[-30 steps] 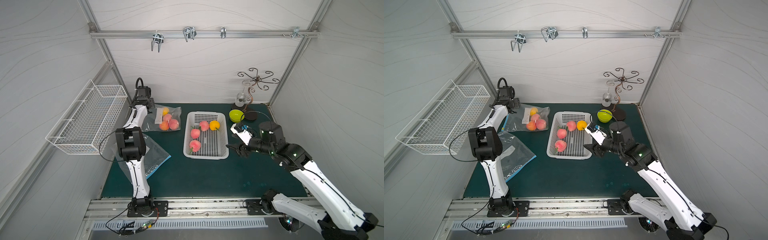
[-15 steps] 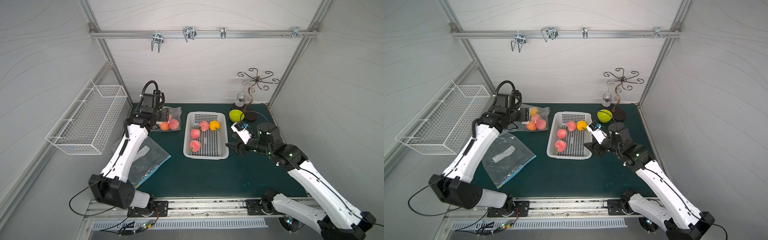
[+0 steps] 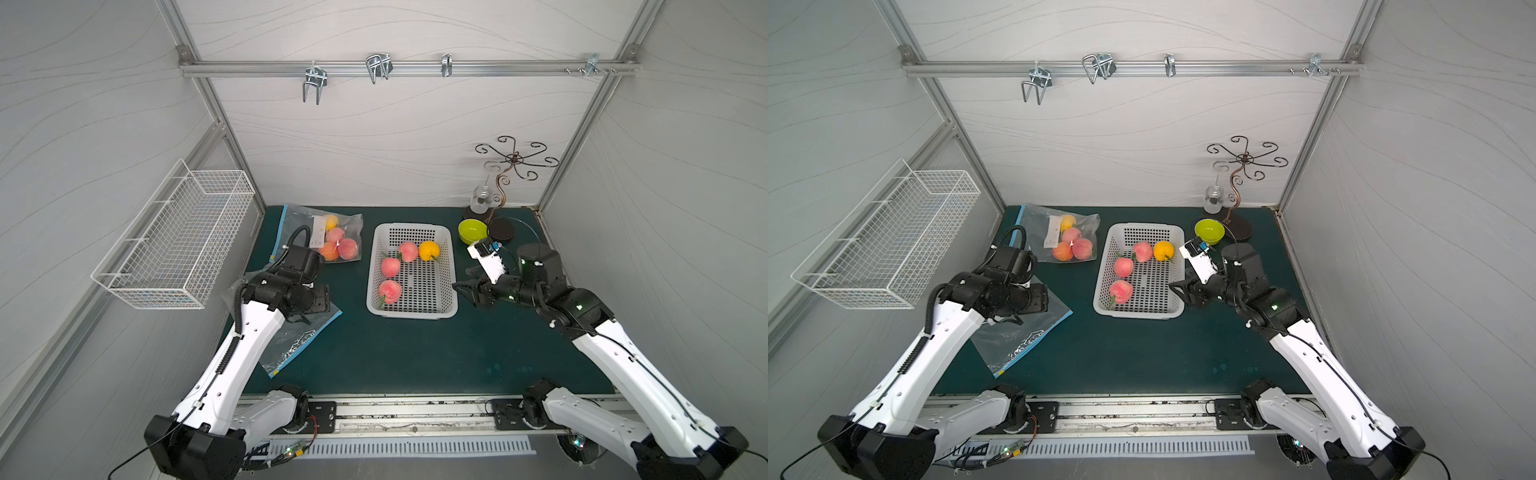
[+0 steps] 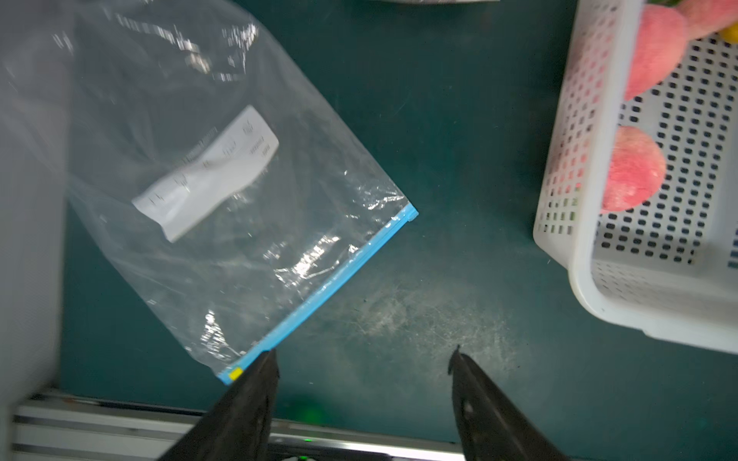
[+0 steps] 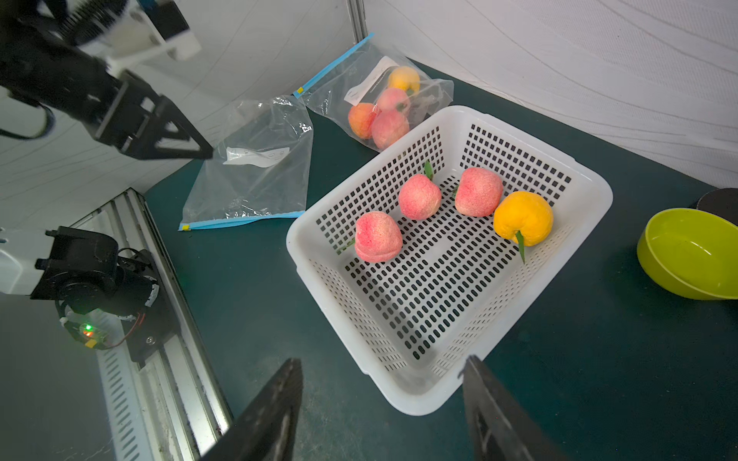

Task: Place the peach in a zip-top bag and seal the zipper
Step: Open the zipper of the food storage bag at the center of the board.

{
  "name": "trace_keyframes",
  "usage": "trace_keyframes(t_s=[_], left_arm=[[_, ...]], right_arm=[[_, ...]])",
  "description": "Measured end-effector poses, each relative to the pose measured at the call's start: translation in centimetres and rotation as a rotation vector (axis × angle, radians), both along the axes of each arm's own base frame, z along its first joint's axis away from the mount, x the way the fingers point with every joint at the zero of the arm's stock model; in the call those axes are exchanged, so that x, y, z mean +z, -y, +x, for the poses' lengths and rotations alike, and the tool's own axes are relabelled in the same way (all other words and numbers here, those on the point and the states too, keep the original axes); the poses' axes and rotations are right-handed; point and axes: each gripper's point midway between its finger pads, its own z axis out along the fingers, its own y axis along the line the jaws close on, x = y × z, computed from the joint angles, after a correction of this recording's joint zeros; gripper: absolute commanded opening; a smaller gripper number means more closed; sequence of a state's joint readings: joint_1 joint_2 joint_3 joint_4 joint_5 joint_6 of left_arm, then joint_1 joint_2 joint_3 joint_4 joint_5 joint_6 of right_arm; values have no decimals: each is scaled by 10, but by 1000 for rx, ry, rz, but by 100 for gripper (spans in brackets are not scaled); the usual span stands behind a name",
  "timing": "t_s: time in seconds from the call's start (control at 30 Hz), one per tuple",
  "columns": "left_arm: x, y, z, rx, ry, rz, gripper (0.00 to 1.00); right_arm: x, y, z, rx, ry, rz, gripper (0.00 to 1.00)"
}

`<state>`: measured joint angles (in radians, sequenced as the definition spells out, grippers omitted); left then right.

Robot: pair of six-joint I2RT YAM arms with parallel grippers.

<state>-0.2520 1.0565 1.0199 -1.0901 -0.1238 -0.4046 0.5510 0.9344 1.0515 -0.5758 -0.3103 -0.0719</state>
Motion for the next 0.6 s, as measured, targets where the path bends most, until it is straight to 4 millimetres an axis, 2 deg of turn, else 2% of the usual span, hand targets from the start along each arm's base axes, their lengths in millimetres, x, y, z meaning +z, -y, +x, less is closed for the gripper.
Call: trace_keyframes(t_s=[0.1,0.13,0.17,0.3,0.37,0.47,0.6], left_arm=[[-32,-8,-11,124,-6,-10,55],[-39,-14,-12,169,13,-1,48],[-44,-19,-13,207,30,11,41],[-60,-36,-7,342,69,37,30],[-74,-45,-4,429,61,19,13],[-99,-58,-12,550,25,5,9],[-115,-65,-22,621,12,13,9]], right_arm=[[1,-2,-2,13,-7,11,65],[2,-3,-3,19,-8,16,65],[2,-3,-4,24,-9,20,65],[4,-6,-5,37,-16,34,65],[3,-7,-5,41,-19,36,65],[3,-7,-5,42,-19,36,65],[2,-7,-6,47,-24,38,65]])
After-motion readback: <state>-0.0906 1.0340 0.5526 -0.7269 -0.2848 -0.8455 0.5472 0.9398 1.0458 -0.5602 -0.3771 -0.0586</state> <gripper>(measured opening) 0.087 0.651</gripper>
